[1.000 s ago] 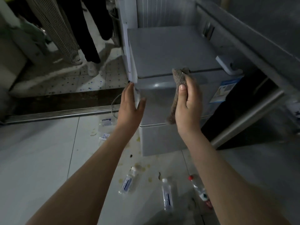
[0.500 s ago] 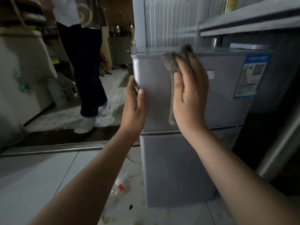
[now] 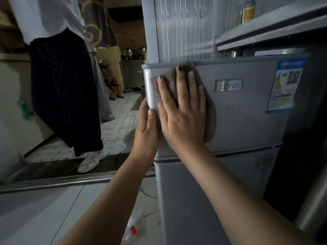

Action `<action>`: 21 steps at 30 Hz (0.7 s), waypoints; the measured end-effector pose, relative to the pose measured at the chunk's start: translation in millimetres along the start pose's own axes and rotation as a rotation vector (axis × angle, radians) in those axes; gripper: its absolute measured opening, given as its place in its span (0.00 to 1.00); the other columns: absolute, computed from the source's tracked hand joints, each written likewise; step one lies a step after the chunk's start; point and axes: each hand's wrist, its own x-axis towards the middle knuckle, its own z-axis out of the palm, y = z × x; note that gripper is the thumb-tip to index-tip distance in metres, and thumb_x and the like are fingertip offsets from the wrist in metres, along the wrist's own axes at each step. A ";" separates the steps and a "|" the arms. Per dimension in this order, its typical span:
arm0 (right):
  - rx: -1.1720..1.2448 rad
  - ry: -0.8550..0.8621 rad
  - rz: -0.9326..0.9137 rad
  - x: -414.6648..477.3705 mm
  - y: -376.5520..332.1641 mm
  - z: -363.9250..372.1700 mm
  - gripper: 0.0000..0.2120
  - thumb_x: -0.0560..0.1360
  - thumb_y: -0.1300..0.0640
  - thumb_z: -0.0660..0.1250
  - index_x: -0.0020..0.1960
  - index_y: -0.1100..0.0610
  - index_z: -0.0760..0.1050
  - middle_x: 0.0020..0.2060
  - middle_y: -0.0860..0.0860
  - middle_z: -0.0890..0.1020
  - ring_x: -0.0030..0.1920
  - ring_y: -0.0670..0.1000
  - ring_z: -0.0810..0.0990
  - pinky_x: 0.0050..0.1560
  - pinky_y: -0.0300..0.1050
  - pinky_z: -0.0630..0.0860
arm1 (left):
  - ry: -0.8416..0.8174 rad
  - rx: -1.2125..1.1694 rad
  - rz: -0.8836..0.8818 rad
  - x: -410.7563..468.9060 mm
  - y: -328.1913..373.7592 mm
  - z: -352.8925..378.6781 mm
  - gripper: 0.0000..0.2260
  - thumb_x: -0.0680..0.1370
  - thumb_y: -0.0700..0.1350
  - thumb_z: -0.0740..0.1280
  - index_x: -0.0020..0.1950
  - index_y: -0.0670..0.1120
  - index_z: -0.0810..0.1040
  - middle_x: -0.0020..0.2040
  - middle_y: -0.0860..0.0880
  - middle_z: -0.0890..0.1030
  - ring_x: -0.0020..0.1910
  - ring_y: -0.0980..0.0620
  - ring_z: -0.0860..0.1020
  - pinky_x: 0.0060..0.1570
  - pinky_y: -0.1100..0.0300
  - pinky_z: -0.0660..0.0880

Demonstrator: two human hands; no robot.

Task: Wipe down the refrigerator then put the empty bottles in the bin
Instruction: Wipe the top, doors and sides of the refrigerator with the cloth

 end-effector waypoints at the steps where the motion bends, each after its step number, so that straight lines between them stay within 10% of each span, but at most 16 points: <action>1: -0.013 0.012 0.003 -6.4 -0.9 2.5 0.19 0.81 0.49 0.52 0.70 0.51 0.67 0.69 0.59 0.69 0.70 0.61 0.64 0.69 0.59 0.61 | -0.003 -0.019 0.005 0.2 -1.7 -1.0 0.14 0.82 0.46 0.51 0.65 0.57 0.67 0.63 0.50 0.75 0.63 0.54 0.74 0.65 0.53 0.69; 9: -0.011 -0.078 0.062 -78.3 -7.3 5.9 0.20 0.81 0.48 0.51 0.72 0.49 0.60 0.72 0.54 0.61 0.72 0.57 0.60 0.69 0.54 0.59 | -0.027 -0.037 0.003 0.9 -9.6 -6.5 0.16 0.80 0.46 0.51 0.66 0.55 0.66 0.64 0.47 0.74 0.65 0.52 0.72 0.66 0.52 0.68; 12: -0.006 -0.074 0.043 -75.6 -1.3 4.0 0.19 0.81 0.50 0.54 0.71 0.49 0.62 0.71 0.54 0.62 0.72 0.56 0.61 0.69 0.53 0.59 | -0.027 -0.053 0.022 -1.0 -10.9 -4.2 0.13 0.82 0.44 0.50 0.64 0.54 0.66 0.61 0.52 0.75 0.61 0.59 0.74 0.59 0.64 0.70; 21: 0.113 0.157 0.170 -5.1 8.5 0.7 0.14 0.78 0.48 0.61 0.57 0.55 0.76 0.61 0.61 0.75 0.63 0.59 0.70 0.63 0.54 0.66 | 0.032 0.037 -0.004 -1.6 -13.6 -4.5 0.17 0.81 0.49 0.52 0.70 0.54 0.62 0.67 0.50 0.72 0.65 0.56 0.71 0.66 0.56 0.68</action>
